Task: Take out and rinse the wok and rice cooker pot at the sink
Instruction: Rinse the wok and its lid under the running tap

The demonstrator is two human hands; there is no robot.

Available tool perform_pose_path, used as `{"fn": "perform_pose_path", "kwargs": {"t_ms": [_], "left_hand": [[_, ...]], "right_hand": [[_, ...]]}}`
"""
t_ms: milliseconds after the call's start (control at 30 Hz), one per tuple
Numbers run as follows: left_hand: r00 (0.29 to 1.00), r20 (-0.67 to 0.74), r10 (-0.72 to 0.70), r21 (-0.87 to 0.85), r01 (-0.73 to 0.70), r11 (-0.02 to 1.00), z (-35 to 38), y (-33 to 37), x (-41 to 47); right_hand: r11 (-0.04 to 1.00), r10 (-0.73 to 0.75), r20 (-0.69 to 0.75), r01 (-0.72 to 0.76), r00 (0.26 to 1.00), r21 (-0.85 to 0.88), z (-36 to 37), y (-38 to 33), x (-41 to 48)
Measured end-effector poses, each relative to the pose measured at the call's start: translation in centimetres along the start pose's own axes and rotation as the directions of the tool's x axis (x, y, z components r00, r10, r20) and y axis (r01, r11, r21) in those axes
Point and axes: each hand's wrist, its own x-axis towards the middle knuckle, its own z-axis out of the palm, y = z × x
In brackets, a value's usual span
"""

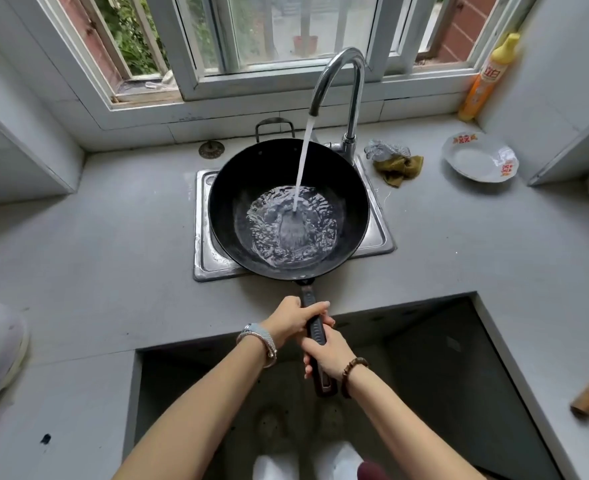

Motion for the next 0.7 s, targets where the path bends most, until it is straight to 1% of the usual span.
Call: {"fn": "perform_pose_path", "kwargs": {"t_ms": [100,300,467,700], "left_hand": [[0.999,-0.033,0.009,0.027,-0.008,1.000,0.3,-0.7,0.0],[0.996,-0.086,0.012,-0.020,-0.014,1.000,1.0,-0.6,0.0],[0.994,-0.109,-0.026,-0.118,0.013,0.993,1.0,1.7,-0.3],[0.994,-0.099,-0.050,-0.160,0.033,0.987,0.3,4.2,-0.2]], "right_hand": [[0.999,0.010,-0.003,-0.010,1.000,-0.031,-0.2,0.8,0.3],[0.999,-0.010,-0.012,0.010,1.000,-0.048,-0.5,0.7,0.4],[0.999,-0.028,-0.016,0.028,0.999,-0.019,-0.6,-1.9,0.2],[0.999,-0.025,0.030,0.024,0.999,0.044,-0.8,-5.0,0.2]]}}
